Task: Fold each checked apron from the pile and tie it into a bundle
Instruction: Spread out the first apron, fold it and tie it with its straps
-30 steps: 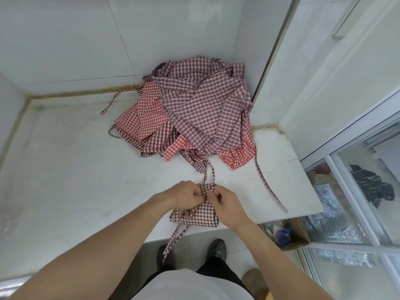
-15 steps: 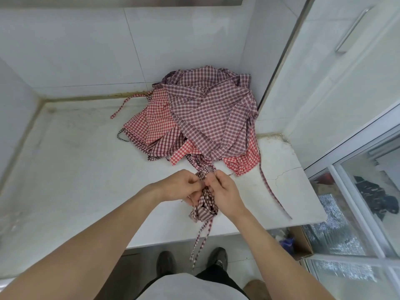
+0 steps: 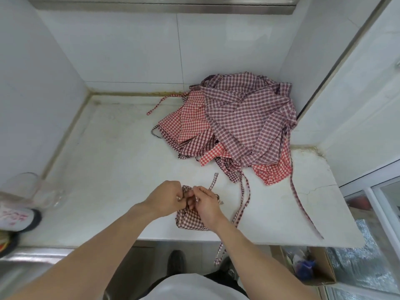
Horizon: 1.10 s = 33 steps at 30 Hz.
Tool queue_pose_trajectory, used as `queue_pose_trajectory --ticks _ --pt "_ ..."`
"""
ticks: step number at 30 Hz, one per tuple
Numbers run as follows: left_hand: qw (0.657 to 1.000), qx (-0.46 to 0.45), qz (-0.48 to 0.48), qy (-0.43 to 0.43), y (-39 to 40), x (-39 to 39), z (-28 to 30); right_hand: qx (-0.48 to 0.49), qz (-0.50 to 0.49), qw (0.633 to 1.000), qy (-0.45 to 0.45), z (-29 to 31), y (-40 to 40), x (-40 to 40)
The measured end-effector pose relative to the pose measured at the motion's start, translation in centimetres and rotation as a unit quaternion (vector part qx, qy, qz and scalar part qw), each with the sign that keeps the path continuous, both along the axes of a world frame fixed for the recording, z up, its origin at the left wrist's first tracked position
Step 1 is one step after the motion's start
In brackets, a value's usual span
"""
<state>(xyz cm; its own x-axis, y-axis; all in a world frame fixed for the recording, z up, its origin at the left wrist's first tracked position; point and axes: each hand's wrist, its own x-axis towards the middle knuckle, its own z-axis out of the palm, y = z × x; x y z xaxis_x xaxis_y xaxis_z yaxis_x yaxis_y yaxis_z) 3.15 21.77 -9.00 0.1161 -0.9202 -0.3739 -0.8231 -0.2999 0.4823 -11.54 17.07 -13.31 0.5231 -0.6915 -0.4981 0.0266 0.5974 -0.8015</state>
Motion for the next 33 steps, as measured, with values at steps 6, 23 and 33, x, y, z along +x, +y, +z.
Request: queue_pose_trajectory --ticks 6,23,33 --pt "0.916 0.06 0.256 0.304 4.0 0.0 -3.3 -0.048 0.092 0.991 0.089 -1.8 1.7 0.9" --pt "0.854 -0.058 0.275 0.438 4.3 -1.5 -5.6 -0.33 0.084 0.88 0.332 0.1 1.3 -1.0" --pt "0.835 -0.052 0.277 0.472 3.7 -3.2 -5.4 -0.286 0.078 0.921 0.254 -0.3 1.2 -2.3"
